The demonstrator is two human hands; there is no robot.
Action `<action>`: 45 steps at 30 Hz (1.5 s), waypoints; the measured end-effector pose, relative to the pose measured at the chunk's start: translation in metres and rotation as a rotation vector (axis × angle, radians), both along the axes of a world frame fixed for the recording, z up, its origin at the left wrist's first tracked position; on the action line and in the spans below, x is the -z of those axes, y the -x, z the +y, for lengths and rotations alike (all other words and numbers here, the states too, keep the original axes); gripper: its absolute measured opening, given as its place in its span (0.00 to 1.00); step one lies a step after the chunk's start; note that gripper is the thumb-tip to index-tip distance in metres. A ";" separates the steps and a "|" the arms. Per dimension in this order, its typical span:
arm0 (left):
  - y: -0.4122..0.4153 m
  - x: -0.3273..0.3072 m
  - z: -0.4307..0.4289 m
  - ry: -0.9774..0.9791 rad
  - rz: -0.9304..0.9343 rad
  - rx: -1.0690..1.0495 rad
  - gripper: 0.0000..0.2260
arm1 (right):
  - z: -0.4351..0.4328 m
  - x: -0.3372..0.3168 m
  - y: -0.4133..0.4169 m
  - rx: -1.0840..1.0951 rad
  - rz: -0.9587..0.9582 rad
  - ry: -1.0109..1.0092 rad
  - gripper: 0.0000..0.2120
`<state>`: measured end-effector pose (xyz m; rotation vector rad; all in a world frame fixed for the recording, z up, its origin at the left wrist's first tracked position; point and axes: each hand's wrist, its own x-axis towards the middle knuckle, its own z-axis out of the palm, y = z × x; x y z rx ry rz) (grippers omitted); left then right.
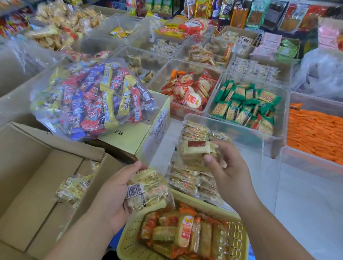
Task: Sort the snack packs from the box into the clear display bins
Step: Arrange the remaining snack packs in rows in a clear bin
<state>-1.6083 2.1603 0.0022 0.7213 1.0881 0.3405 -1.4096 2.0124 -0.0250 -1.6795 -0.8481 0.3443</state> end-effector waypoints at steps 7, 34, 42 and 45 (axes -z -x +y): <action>-0.002 0.020 0.015 0.016 -0.060 -0.104 0.22 | 0.038 0.010 -0.087 0.130 -0.232 0.276 0.12; 0.003 0.035 0.036 0.078 -0.212 -0.130 0.23 | 0.127 0.061 -0.125 -0.146 -0.544 0.992 0.31; 0.002 0.030 0.020 0.109 -0.175 -0.095 0.23 | 0.037 0.019 -0.008 -0.458 -0.384 0.362 0.34; -0.001 0.029 0.006 0.123 -0.111 -0.014 0.18 | 0.010 0.018 0.026 -0.453 -0.276 0.213 0.24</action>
